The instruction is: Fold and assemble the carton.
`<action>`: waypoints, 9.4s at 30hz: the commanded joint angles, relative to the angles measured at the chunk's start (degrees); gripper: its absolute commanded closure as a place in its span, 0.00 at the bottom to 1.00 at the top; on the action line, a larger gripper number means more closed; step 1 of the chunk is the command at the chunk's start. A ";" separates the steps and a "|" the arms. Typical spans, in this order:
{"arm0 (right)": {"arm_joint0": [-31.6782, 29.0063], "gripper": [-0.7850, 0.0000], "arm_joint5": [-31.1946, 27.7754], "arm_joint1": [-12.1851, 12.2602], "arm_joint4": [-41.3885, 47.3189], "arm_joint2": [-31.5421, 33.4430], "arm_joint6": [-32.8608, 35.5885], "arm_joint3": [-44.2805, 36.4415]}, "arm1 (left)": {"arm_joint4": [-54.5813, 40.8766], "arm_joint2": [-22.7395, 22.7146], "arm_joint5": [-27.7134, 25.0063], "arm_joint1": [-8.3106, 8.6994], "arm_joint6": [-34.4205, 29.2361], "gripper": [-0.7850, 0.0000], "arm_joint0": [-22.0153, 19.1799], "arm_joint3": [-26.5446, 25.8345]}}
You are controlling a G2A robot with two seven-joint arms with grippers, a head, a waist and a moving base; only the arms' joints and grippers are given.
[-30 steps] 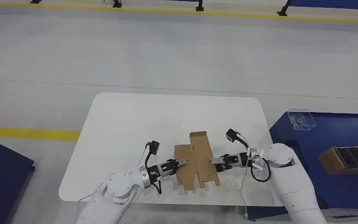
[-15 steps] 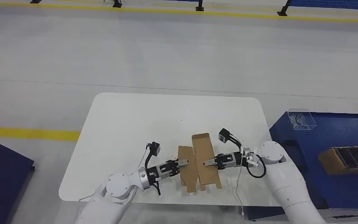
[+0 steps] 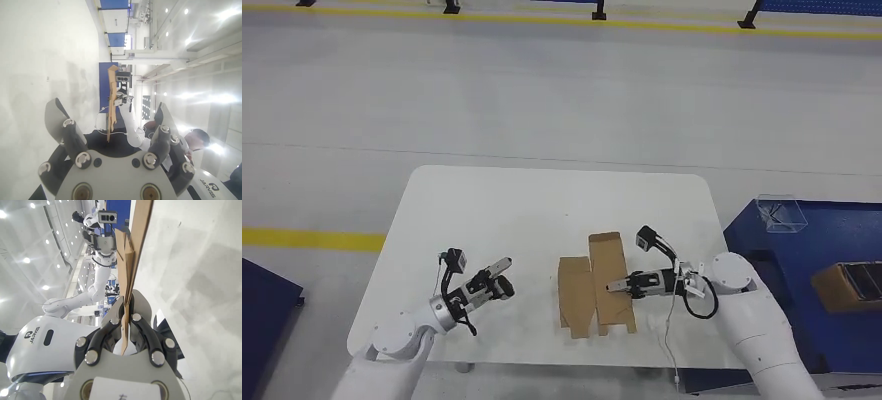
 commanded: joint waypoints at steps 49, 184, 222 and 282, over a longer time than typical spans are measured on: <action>2.92 1.00 65.71 -4.47 97.90 -25.97 -25.89 -23.30 | -0.40 0.08 -0.01 -0.01 -0.21 0.00 -0.04 0.00; -18.04 1.00 60.46 8.37 150.85 -12.98 -70.98 -56.90 | -0.40 0.08 -0.01 -0.01 -0.21 0.00 -0.04 0.00; -12.12 1.00 16.25 6.82 15.38 -3.33 -20.56 -29.68 | -9.70 -7.30 17.99 2.48 -12.02 0.00 3.66 -14.38; -7.25 0.13 13.17 4.13 8.18 -8.07 -32.10 -17.13 | -8.19 -1.66 1.09 3.73 -12.00 1.00 10.12 -19.14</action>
